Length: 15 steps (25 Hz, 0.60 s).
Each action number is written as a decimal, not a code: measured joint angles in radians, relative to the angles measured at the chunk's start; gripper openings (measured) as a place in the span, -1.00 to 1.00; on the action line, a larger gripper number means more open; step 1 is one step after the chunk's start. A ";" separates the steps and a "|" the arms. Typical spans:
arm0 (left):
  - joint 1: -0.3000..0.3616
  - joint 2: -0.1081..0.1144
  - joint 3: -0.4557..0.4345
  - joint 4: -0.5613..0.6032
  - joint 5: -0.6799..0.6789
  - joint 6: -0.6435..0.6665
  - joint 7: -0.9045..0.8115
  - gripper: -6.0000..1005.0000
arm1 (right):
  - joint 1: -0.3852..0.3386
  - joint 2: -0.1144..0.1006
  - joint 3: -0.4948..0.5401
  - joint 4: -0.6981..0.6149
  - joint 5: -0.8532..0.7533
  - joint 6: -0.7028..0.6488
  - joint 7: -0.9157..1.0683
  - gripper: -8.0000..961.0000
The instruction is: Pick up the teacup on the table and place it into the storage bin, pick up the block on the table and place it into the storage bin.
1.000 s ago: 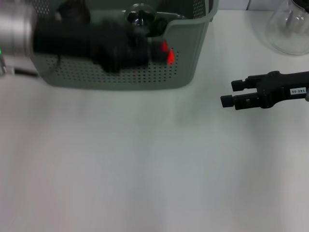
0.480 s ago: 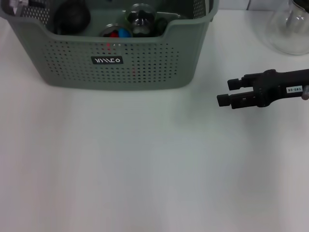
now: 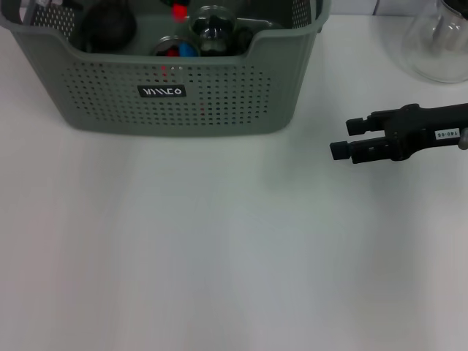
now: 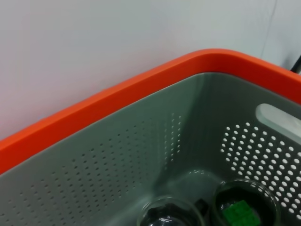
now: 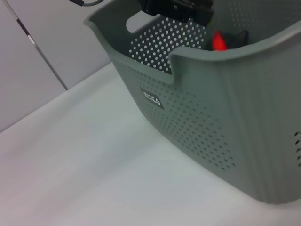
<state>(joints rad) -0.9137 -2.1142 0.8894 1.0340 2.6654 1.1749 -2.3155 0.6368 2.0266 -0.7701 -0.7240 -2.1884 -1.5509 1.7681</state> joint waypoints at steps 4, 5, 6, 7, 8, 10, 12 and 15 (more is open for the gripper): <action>-0.002 0.002 0.004 0.001 0.002 0.006 -0.006 -0.46 | -0.002 -0.002 0.001 0.000 0.001 0.000 0.000 0.66; -0.002 0.004 0.006 0.003 0.002 0.009 -0.008 -0.40 | -0.003 -0.003 0.001 0.000 0.001 0.000 0.000 0.66; 0.001 0.005 0.011 0.010 0.003 0.018 -0.011 -0.33 | -0.003 -0.003 0.001 0.000 0.001 0.000 0.000 0.66; 0.004 0.006 0.013 0.019 0.003 0.027 -0.013 -0.26 | -0.003 -0.003 0.001 0.000 0.002 0.000 -0.001 0.66; 0.008 0.006 0.012 0.033 0.002 0.040 -0.014 -0.20 | -0.003 -0.004 0.002 0.000 0.002 0.000 -0.002 0.66; 0.024 0.003 0.007 0.083 -0.012 0.079 -0.014 -0.01 | -0.003 -0.005 0.002 0.000 0.002 0.000 -0.006 0.66; 0.059 -0.002 0.003 0.169 -0.064 0.127 -0.008 0.18 | -0.003 -0.006 0.002 0.000 0.003 -0.001 -0.011 0.66; 0.155 -0.005 -0.004 0.342 -0.252 0.225 0.017 0.33 | -0.002 -0.007 0.008 -0.004 0.004 -0.008 -0.023 0.66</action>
<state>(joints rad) -0.7585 -2.1194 0.8858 1.3760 2.4139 1.4000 -2.2987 0.6350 2.0199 -0.7623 -0.7278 -2.1845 -1.5587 1.7449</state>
